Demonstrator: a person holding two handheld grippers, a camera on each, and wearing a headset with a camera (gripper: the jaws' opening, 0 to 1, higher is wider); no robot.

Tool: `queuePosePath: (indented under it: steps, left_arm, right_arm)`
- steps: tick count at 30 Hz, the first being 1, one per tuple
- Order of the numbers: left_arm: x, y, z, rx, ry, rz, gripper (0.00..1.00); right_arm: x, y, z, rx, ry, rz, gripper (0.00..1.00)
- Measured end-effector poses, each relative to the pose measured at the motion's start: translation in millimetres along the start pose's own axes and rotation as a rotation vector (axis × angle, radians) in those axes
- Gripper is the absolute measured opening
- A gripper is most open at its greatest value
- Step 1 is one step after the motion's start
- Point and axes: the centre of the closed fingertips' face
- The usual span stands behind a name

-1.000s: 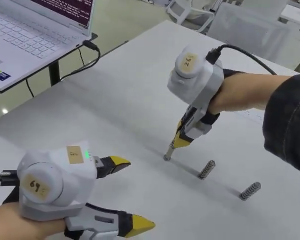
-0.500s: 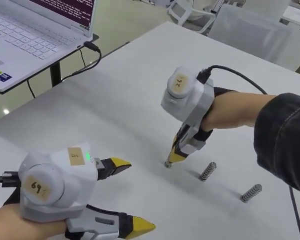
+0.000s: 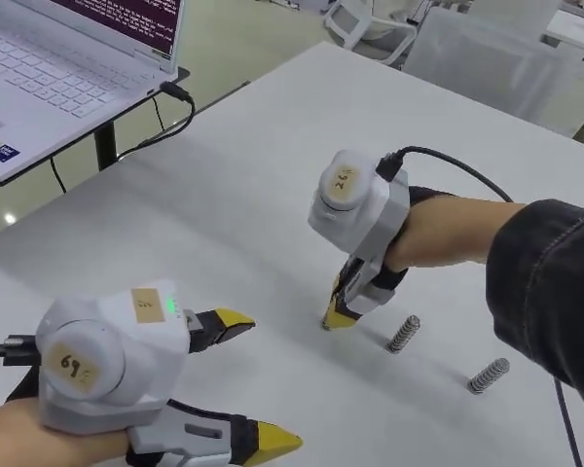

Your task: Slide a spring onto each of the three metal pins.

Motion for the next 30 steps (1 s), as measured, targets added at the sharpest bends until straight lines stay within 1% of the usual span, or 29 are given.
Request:
queuePosePath:
  steps: [2, 8, 15, 19, 21, 24, 25, 27, 28, 30]
  left_arm:
    - [0.1, -0.1, -0.2, 0.001, 0.0, 0.001, 0.67]
    - [0.3, 0.0, -0.9, 0.004, -0.003, 0.002, 0.67]
    - [1.7, 0.1, -1.5, 0.01, -0.009, 0.005, 0.67]
    - [3.1, 0.6, -3.6, 0.016, -0.013, 0.009, 0.67]
    - [3.7, 0.4, -4.4, 0.02, -0.016, 0.009, 0.67]
    - [4.0, 0.4, -6.9, 0.022, -0.016, 0.013, 0.67]
    - [4.1, 0.1, -7.8, 0.02, -0.015, 0.014, 0.67]
    - [4.2, -0.8, -10.6, 0.017, -0.011, 0.014, 0.67]
    - [4.2, -0.9, -12.4, 0.018, -0.008, 0.014, 0.67]
    - [4.0, -1.0, -15.1, 0.024, -0.007, 0.014, 0.66]
  right_arm:
    - [0.8, -1.2, 0.3, -0.001, 0.002, -0.002, 0.13]
    - [-0.2, -2.1, 1.9, 0.016, 0.02, 0.006, 0.19]
    - [-8.9, 1.6, 8.4, 0.043, 0.041, 0.042, 0.31]
    - [-18.2, 3.9, 10.9, 0.066, 0.072, 0.072, 0.35]
    - [-23.6, 4.5, 11.7, 0.088, 0.101, 0.089, 0.37]
    - [-29.7, 4.5, 11.0, 0.122, 0.146, 0.108, 0.42]
    - [-31.4, 4.8, 11.3, 0.13, 0.157, 0.118, 0.45]
    - [-35.4, 4.1, 15.0, 0.136, 0.161, 0.139, 0.49]
    - [-38.5, 4.2, 16.5, 0.136, 0.169, 0.158, 0.51]
    - [-45.2, 2.9, 18.6, 0.15, 0.189, 0.181, 0.54]
Point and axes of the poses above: the centre of the closed fingertips' face, and the gripper's own axes: x roughly forward along the fingers, y roughly to its right, z roughly out of its underside, and after that the axes turned 14 degrees about -x, right-handed
